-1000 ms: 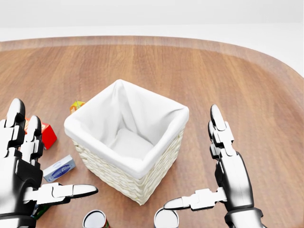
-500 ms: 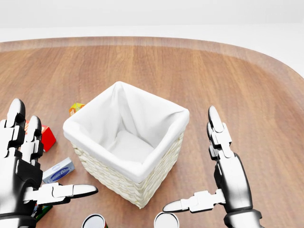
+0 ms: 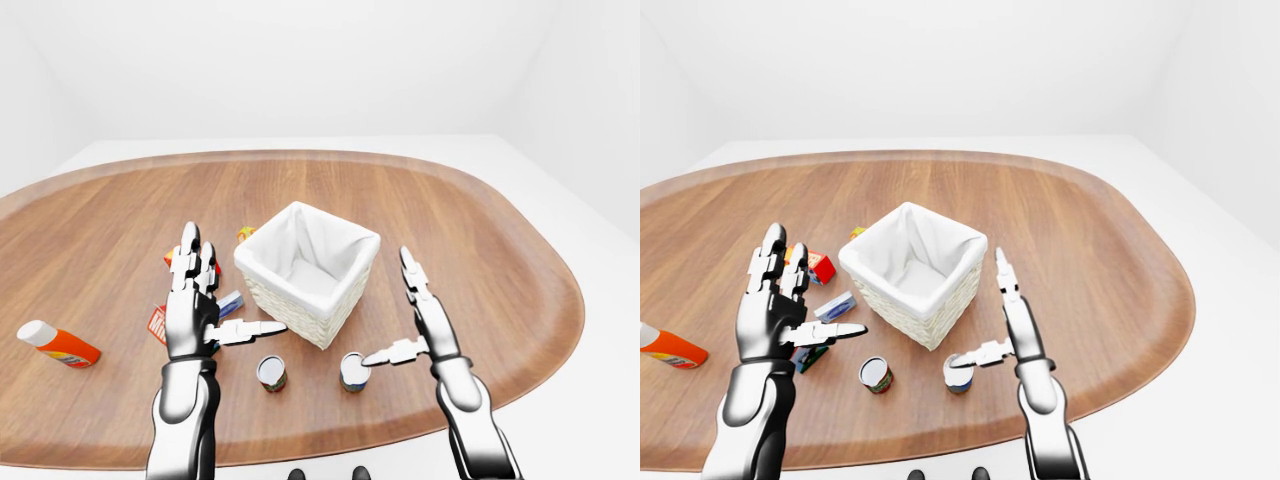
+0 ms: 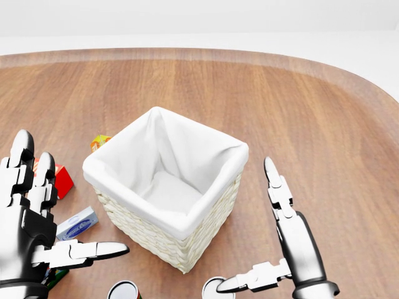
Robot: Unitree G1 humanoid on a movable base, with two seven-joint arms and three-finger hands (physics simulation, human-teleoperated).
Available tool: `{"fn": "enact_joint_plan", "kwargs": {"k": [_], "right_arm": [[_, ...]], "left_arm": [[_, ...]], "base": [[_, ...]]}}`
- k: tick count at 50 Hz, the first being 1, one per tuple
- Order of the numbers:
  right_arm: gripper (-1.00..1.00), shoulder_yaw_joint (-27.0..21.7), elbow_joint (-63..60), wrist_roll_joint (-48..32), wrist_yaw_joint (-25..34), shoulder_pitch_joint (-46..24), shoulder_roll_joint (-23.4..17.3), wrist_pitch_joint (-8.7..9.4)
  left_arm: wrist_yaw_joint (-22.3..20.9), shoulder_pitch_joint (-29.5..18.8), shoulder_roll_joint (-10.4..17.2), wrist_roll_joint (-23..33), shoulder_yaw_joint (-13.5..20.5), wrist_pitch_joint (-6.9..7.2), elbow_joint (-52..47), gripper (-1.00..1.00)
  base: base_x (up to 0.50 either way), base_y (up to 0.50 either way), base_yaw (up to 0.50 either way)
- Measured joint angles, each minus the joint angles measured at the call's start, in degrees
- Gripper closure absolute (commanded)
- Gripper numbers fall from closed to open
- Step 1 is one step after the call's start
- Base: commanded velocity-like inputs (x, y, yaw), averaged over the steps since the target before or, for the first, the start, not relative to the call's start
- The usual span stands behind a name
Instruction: Pick up the alphabet soup, and put it in the basket.
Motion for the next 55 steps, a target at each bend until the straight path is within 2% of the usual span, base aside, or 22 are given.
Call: {"fn": "enact_joint_plan", "kwargs": {"k": [30, 55], "right_arm": [[-1.00, 1.5, 4.2, -2.6, 2.1, 1.8, -0.3, 0.11], [-1.00, 3.2, 8.7, -4.9, 2.4, 2.6, -0.7, -1.87]], "left_arm": [[0.0, 0.0, 0.0, 0.1, -0.1, 0.07, 0.1, -1.00], [-0.1, 0.0, 0.0, 0.2, -0.1, -0.01, 0.3, -1.00]], "base": [[0.00, 0.00, 0.00], [0.00, 0.00, 0.00]]}}
